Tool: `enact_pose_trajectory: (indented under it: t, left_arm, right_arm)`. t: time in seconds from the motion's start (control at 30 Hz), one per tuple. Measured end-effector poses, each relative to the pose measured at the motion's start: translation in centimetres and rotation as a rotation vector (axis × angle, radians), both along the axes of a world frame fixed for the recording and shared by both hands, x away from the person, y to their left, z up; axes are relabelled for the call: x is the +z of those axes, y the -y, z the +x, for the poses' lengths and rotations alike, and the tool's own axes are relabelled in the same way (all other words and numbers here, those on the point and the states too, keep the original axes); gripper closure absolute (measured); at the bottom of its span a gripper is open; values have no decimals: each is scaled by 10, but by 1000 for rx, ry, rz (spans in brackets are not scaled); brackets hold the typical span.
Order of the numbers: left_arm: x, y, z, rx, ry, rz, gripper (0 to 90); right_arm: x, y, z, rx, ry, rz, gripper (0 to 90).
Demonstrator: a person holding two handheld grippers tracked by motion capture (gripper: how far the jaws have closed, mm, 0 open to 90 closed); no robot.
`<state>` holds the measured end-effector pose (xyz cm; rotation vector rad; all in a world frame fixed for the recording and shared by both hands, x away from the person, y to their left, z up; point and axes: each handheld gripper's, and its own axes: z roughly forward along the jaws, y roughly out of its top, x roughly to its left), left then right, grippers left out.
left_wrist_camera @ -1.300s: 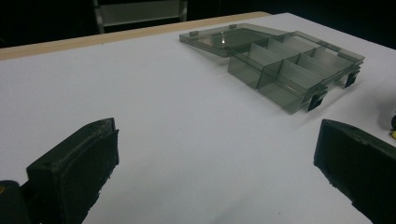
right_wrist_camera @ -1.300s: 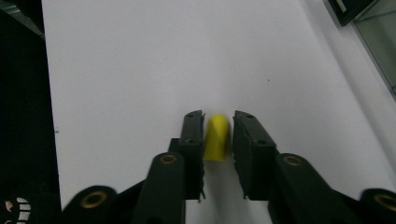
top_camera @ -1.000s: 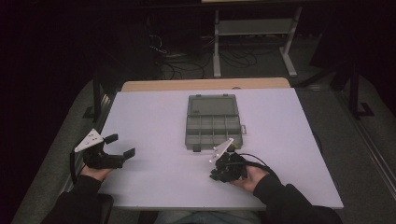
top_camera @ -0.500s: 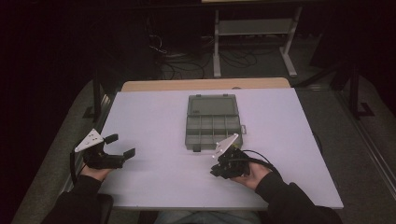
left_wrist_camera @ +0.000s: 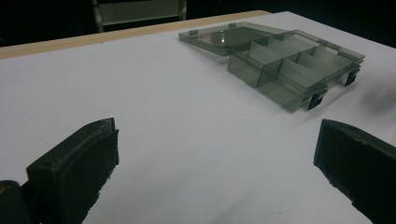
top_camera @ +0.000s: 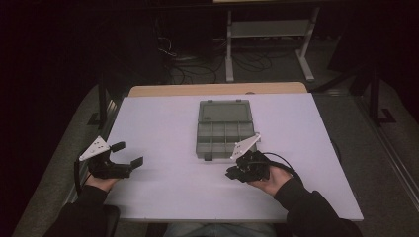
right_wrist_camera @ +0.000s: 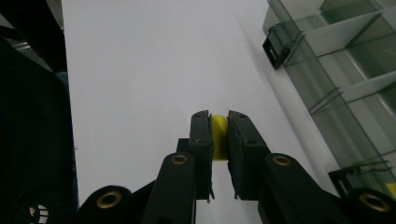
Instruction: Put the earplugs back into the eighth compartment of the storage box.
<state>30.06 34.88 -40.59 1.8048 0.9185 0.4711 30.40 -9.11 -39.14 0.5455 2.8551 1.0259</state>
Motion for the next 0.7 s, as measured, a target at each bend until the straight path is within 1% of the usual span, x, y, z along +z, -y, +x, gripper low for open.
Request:
enact_pose_trajectory:
  t: [0.13,0.27,0.3,0.5,0.6,0.7]
  left_arm:
    - [0,0,0,1,-1,0,0]
    - [0,0,0,1,-1,1,0]
    - [0,0,0,2,-2,1,0]
    - [0,0,0,2,-2,1,0]
    - [0,0,0,2,-2,1,0]
    - [0,0,0,2,-2,1,0]
  right_arm:
    - [9,6,3,-14,19,18,788]
    - [14,10,5,-29,27,26,788]
    - [17,13,7,-32,39,24,788]
    - [27,19,11,-48,57,38,788]
    - [34,24,16,-63,69,46,788]
    - [37,25,19,-70,73,47,788]
